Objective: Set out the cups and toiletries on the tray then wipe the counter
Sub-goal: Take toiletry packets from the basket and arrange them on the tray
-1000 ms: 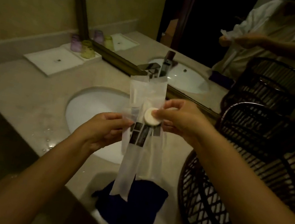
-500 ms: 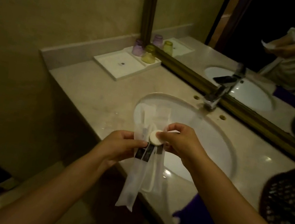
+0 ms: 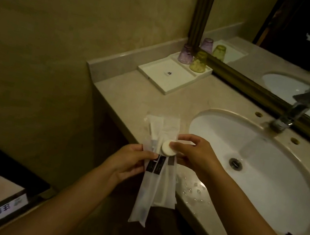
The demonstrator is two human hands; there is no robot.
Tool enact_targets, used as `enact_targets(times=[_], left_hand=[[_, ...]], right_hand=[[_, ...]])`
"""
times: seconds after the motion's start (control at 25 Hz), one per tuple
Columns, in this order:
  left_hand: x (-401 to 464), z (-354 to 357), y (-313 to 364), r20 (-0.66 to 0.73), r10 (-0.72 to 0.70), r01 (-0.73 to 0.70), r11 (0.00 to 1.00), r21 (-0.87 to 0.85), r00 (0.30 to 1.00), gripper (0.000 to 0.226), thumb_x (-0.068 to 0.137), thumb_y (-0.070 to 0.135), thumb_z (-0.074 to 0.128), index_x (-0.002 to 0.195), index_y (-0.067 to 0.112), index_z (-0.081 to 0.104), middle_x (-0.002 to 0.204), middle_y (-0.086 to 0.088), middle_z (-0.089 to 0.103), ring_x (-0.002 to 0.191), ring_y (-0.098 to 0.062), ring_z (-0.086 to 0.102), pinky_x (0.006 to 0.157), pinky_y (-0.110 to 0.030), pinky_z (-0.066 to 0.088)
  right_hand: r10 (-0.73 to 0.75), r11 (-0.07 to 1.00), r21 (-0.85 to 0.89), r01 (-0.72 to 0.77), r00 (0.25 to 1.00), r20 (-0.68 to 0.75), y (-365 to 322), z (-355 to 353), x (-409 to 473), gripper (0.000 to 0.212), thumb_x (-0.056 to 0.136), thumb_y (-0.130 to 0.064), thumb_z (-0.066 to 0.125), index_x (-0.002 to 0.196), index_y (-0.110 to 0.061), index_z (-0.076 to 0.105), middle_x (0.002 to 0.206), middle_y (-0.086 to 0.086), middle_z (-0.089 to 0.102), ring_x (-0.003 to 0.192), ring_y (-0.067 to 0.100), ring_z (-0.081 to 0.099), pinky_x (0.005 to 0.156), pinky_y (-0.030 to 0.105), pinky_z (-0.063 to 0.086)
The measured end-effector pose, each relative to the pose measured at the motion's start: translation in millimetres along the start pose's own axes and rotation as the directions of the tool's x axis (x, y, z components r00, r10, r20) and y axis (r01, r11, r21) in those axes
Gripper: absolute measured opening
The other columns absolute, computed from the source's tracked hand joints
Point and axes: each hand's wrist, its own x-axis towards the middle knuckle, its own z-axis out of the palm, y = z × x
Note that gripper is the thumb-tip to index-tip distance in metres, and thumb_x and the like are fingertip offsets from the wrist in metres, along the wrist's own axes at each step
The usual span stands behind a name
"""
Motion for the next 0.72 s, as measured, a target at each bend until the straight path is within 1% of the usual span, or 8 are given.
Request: enact_targets(times=[0.12,0.2,0.28,0.36,0.4,0.48,0.6,0.72], left_hand=[[18.6,-8.2,12.5,0.014,-0.009,0.010,0.999,-0.047,1.000,0.021,0.079,-0.004,0.061,0.097,0.004,0.064,0.087,-0.011,0.071,0.075,-0.017,0.070,0.055,-0.023,0.057],[33.4,-8.4,24.0,0.006,0.013,-0.013,0.998,-0.059,1.000,0.017,0.080,-0.005,0.059,0.090,0.006,0.065,0.074,-0.007,0.075,0.066,-0.014,0.072,0.053,-0.022,0.056],[50.7,-7.0,39.0,-0.016,0.030,-0.031,0.996,-0.081,0.999,0.016,0.080,-0.006,0.059,0.088,0.007,0.065,0.070,-0.005,0.075,0.066,-0.015,0.072,0.053,-0.023,0.057],[67.6,-4.9,55.8,-0.026,0.047,-0.049,0.994,-0.095,0.999,0.016,0.080,-0.005,0.058,0.088,0.007,0.066,0.072,-0.006,0.075,0.070,-0.017,0.071,0.057,-0.025,0.058],[76.1,-4.7,65.8,-0.032,0.055,-0.057,0.994,-0.092,0.998,0.016,0.081,-0.005,0.057,0.088,0.007,0.066,0.071,-0.006,0.074,0.071,-0.017,0.070,0.059,-0.025,0.059],[92.5,-6.2,83.5,-0.051,0.065,-0.069,0.994,-0.081,0.997,0.015,0.083,-0.005,0.056,0.084,0.006,0.065,0.067,-0.005,0.074,0.068,-0.016,0.070,0.060,-0.024,0.059],[114.4,-15.2,102.8,-0.088,0.045,-0.055,0.992,-0.117,0.995,0.013,0.081,-0.006,0.057,0.079,0.006,0.063,0.063,-0.006,0.073,0.063,-0.015,0.071,0.057,-0.024,0.059],[137.1,-29.5,118.4,-0.056,0.026,-0.032,0.992,-0.118,0.998,0.013,0.081,-0.005,0.057,0.085,0.005,0.064,0.068,-0.007,0.074,0.067,-0.016,0.070,0.066,-0.026,0.058]], right_hand=[[-0.039,0.994,-0.101,0.035,0.999,-0.031,-8.2,4.8,23.2,0.032,0.072,-0.012,0.075,0.100,-0.019,0.059,0.088,0.006,0.066,0.073,0.018,0.068,0.053,0.021,0.055],[-0.138,0.971,-0.206,0.125,0.989,-0.053,-13.0,8.3,41.1,0.039,0.073,-0.013,0.075,0.106,-0.021,0.054,0.085,0.004,0.062,0.068,0.018,0.066,0.053,0.023,0.056],[-0.272,0.930,-0.275,0.245,0.960,-0.065,-20.1,12.0,61.1,0.035,0.074,-0.015,0.073,0.098,-0.029,0.052,0.091,0.004,0.057,0.070,0.021,0.065,0.057,0.030,0.058],[-0.423,0.868,-0.315,0.384,0.904,-0.064,-28.1,14.6,80.5,0.021,0.076,-0.014,0.071,0.083,-0.028,0.056,0.096,0.004,0.057,0.073,0.023,0.064,0.065,0.039,0.059],[-0.473,0.842,-0.327,0.429,0.879,-0.063,-32.3,15.1,90.6,0.016,0.077,-0.014,0.070,0.079,-0.026,0.059,0.097,0.003,0.058,0.074,0.021,0.063,0.070,0.040,0.058],[-0.517,0.814,-0.325,0.482,0.855,-0.026,-40.4,16.0,108.9,0.010,0.077,-0.016,0.071,0.083,-0.021,0.066,0.099,0.000,0.060,0.076,0.015,0.062,0.075,0.034,0.056],[-0.524,0.761,-0.370,0.532,0.841,0.131,-50.3,16.4,131.9,0.027,0.072,-0.013,0.076,0.099,-0.016,0.069,0.107,-0.002,0.059,0.082,0.006,0.059,0.078,0.019,0.053],[-0.534,0.728,-0.407,0.552,0.828,0.170,-58.2,21.1,156.2,0.033,0.072,-0.009,0.076,0.103,-0.014,0.068,0.107,-0.002,0.060,0.085,0.005,0.058,0.079,0.016,0.052]])
